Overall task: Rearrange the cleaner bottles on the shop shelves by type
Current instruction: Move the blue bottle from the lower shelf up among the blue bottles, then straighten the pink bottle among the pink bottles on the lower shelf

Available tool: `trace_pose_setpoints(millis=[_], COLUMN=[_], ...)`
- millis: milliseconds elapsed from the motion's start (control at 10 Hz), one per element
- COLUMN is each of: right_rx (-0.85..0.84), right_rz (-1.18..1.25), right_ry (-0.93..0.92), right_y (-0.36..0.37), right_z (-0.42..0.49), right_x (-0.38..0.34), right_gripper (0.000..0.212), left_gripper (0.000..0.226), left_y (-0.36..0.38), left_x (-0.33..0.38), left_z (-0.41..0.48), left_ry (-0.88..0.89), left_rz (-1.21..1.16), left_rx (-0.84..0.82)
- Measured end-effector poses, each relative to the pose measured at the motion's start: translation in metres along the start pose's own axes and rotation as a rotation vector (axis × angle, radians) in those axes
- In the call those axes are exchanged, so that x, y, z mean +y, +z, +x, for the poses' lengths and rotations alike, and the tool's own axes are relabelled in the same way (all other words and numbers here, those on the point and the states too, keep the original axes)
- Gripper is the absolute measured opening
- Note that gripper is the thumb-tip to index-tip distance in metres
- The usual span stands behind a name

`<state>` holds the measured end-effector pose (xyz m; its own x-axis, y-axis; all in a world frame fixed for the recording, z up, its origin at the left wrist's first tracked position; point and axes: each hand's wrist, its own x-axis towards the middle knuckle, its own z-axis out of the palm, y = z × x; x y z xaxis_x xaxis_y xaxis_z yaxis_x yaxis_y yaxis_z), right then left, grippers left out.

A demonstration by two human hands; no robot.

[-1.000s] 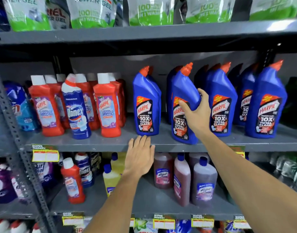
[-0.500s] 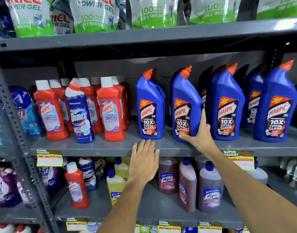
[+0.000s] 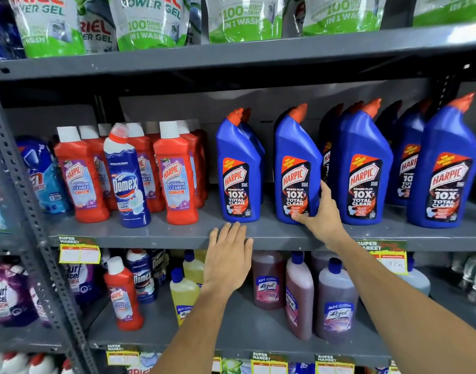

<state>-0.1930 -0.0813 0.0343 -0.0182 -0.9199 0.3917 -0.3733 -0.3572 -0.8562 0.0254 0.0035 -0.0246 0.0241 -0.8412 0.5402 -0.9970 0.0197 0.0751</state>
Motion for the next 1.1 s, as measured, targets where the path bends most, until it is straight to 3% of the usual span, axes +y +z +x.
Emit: trace_pose_setpoints(millis=[400, 900, 1100], right_rx=[-0.008, 0.0, 0.075], right_rz=[0.013, -0.045, -0.074], right_ry=[0.02, -0.029, -0.099], right_y=[0.0019, 0.0041, 0.007], right_z=[0.0044, 0.0019, -0.0038], right_x=[0.0073, 0.009, 0.0101], right_gripper=[0.1, 0.102, 0.106], left_gripper=[0.053, 0.051, 0.052], left_y=[-0.0014, -0.0013, 0.0001], left_x=[0.0018, 0.0004, -0.0028], left_z=[-0.0017, -0.0021, -0.0002], left_ry=[-0.009, 0.011, 0.03], left_rz=[0.0, 0.005, -0.018], left_rx=[-0.002, 0.014, -0.021])
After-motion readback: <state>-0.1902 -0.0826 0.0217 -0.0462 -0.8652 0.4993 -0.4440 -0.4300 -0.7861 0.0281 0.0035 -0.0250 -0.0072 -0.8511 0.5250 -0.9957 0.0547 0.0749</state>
